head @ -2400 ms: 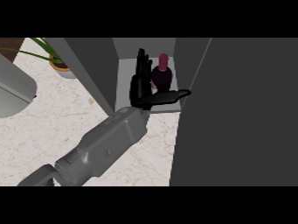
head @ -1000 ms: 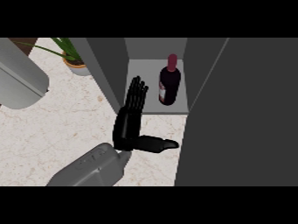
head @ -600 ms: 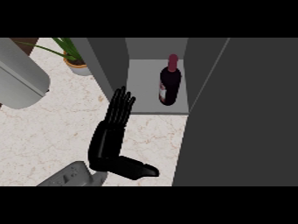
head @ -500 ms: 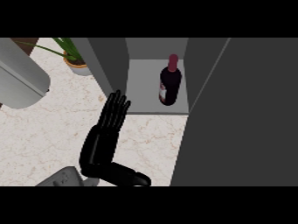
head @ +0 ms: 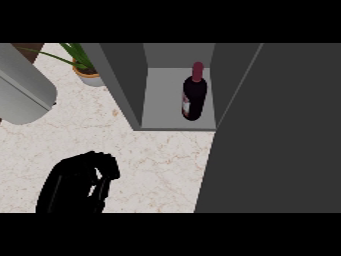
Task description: Pick up the wine, place it into the cabinet and close the cabinet
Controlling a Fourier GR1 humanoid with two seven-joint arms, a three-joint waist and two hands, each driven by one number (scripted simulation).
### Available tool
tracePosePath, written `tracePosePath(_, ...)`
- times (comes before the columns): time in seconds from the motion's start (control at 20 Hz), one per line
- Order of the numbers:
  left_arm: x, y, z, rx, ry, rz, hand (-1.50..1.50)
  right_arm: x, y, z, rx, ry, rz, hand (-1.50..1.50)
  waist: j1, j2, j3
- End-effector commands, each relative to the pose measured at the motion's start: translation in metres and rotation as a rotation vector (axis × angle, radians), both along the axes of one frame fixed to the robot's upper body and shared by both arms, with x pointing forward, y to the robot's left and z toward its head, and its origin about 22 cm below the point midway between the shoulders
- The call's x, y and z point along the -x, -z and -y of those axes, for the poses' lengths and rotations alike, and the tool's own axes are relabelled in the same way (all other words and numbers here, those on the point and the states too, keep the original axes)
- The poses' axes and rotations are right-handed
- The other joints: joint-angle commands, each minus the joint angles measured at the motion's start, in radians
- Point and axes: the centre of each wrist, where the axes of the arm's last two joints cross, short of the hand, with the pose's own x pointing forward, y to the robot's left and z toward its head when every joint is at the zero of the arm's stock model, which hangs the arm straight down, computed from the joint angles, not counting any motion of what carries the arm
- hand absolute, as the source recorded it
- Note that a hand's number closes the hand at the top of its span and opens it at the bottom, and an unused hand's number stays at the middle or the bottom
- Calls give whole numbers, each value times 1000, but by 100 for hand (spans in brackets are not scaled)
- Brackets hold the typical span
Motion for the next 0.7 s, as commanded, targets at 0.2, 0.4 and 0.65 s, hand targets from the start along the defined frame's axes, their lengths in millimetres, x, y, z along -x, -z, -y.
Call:
tracePosePath(0.2, 20, -6, -62, -11, -37, -15, 150, 34, -13, -36, -75, -234, -33, 150, 2, -1, -2)
tracePosePath(0.4, 31, -28, -81, 17, -85, 1, -150, 52, -20, -57, -93, -306, -64, 150, 7, -7, -1)
tracePosePath(0.65, 40, -20, -113, 45, -145, -5, -150, 57, -20, -102, 16, -393, -104, 150, 16, -12, -4)
